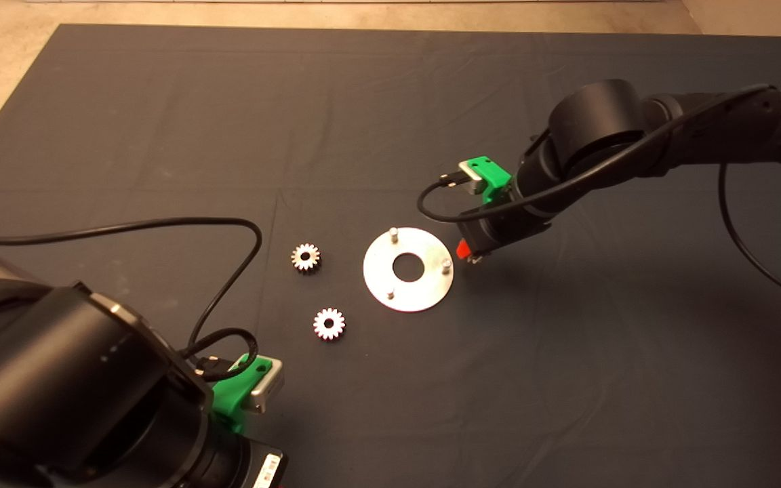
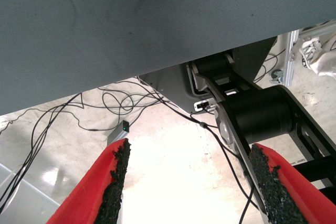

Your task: Install three planetary gears onto the carrier pins

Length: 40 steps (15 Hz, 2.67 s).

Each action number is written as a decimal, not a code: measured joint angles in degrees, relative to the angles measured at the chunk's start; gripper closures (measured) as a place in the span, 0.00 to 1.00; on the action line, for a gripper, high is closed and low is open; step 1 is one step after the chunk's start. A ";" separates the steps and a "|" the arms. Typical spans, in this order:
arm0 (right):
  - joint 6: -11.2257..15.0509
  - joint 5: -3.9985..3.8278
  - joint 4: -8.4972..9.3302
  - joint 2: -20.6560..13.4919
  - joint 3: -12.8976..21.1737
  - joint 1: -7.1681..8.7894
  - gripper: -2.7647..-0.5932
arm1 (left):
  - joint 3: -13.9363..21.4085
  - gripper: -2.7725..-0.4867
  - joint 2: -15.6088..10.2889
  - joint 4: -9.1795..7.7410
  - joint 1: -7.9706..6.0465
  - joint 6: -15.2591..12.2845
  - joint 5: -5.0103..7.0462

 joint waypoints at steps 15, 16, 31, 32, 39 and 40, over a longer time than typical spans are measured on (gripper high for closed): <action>-0.30 -3.74 0.48 9.12 -7.31 -0.02 0.80 | 0.00 0.51 -0.28 0.01 0.00 0.07 0.02; -0.30 -4.52 0.50 9.55 -7.81 -0.01 0.80 | 0.00 0.51 -0.28 0.01 0.00 0.07 0.02; -2.05 -6.86 6.15 8.87 -6.36 0.00 0.81 | 0.00 0.51 -0.30 0.01 0.00 0.07 0.02; -2.07 -7.06 6.15 8.87 -6.36 -0.01 0.81 | 0.00 0.51 -0.30 0.01 0.00 0.07 0.02; -2.32 -7.06 6.14 8.87 -6.36 -0.13 0.82 | 0.00 0.51 -0.30 0.01 0.00 0.07 0.02; -2.32 -7.08 6.16 8.87 -6.36 -0.13 0.82 | 0.00 0.51 -0.30 0.01 0.00 0.07 0.00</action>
